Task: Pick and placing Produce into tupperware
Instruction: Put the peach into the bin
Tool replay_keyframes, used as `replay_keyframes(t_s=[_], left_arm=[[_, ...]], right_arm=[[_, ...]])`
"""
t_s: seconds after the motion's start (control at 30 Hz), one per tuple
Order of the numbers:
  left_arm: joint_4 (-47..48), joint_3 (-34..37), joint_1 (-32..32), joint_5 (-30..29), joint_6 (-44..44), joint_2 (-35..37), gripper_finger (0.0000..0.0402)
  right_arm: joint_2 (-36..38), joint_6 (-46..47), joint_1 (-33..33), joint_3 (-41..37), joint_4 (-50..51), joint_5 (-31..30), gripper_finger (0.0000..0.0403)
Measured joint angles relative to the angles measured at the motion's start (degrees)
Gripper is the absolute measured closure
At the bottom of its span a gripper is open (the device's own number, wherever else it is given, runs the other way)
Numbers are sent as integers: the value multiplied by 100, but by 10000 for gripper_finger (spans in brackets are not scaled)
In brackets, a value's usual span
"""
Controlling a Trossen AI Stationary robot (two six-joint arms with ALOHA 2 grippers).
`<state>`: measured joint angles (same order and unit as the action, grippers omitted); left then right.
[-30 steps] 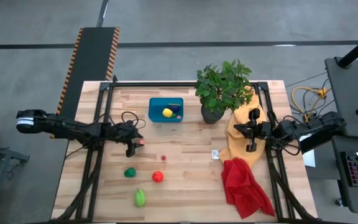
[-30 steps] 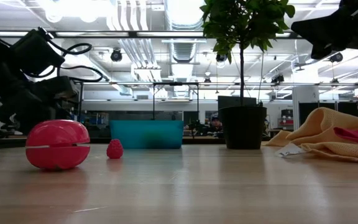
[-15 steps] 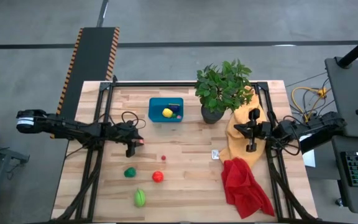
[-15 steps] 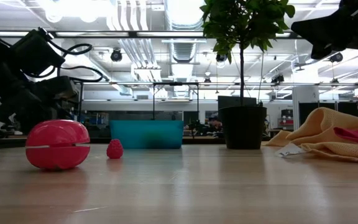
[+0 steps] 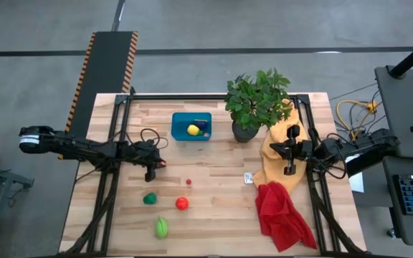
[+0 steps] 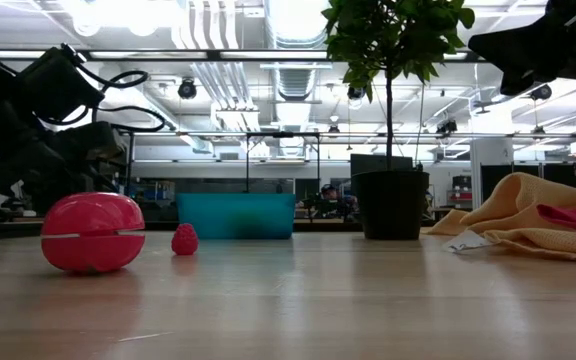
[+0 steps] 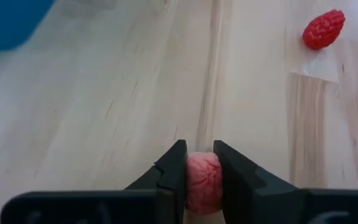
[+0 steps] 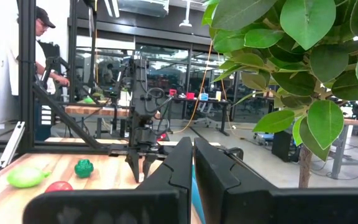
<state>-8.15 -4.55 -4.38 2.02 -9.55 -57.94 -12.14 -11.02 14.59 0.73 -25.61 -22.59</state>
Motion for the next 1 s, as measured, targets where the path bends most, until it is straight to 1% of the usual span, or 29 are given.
replay_keyframes(t_s=[0.3,0.43,0.6,0.73,0.93,1.0], left_arm=[[-488,-106,0,19,-64,209,355],[-479,-276,0,-4,-50,285,355],[-495,-576,-5,-143,401,273,356],[-589,-839,-12,-572,629,200,356],[-1395,-969,-46,-1044,1196,-10,356],[-1487,-1018,-95,-1224,1308,-82,356]], right_arm=[[0,-16,0,0,-2,-2,394],[0,-16,2,0,-4,-1,394],[0,-16,2,0,-9,-2,394],[0,-16,0,0,-15,-2,394],[0,-16,1,0,-25,-2,394],[0,-16,2,0,-28,-2,394]])
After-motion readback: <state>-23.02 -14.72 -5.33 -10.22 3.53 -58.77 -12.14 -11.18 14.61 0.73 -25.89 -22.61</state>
